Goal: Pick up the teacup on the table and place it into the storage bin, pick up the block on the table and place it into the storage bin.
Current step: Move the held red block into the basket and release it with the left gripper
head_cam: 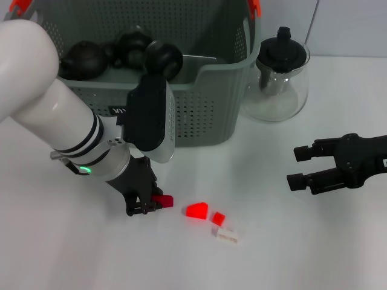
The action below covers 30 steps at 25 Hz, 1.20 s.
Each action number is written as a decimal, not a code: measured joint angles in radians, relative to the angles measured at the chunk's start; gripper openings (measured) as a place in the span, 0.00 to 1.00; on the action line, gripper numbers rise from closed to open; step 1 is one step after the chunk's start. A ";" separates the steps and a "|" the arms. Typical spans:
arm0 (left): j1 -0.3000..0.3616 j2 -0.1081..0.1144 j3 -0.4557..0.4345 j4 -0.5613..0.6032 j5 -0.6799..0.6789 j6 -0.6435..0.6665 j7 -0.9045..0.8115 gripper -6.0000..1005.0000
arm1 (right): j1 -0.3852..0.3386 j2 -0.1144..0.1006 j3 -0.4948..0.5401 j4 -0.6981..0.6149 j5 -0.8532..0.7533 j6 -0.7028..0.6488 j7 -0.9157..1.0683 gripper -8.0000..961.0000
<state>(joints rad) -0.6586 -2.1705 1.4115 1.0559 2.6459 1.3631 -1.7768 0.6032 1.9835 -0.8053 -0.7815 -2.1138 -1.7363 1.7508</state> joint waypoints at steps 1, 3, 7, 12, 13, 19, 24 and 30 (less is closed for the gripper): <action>0.001 0.000 0.000 0.003 0.000 0.002 -0.003 0.19 | 0.000 0.000 0.000 -0.001 0.000 0.000 0.000 0.96; 0.001 0.000 -0.001 0.012 0.001 0.012 -0.024 0.18 | 0.000 0.000 0.000 -0.002 0.000 -0.001 0.000 0.96; 0.031 0.000 -0.103 0.159 -0.085 0.167 -0.087 0.19 | 0.002 -0.003 0.000 -0.003 0.000 -0.002 -0.001 0.96; 0.044 0.008 -0.456 0.350 -0.391 0.444 -0.244 0.21 | 0.003 -0.005 0.000 -0.005 0.000 -0.003 -0.001 0.96; 0.038 0.016 -0.517 0.369 -0.436 0.469 -0.277 0.21 | 0.003 -0.006 0.000 -0.005 0.000 -0.003 -0.001 0.96; -0.042 0.114 -0.682 0.367 -0.524 0.382 -0.435 0.22 | 0.004 -0.008 0.002 -0.002 0.000 -0.002 -0.003 0.96; -0.116 0.139 -0.636 0.232 -0.344 0.139 -0.506 0.24 | 0.005 -0.007 -0.002 0.000 0.000 0.001 -0.005 0.96; -0.181 0.141 -0.561 0.051 -0.220 -0.039 -0.508 0.25 | 0.006 -0.007 -0.003 -0.001 0.000 -0.003 -0.001 0.96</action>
<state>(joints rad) -0.8392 -2.0298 0.8501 1.1070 2.4256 1.3246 -2.2852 0.6095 1.9769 -0.8080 -0.7829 -2.1138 -1.7394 1.7497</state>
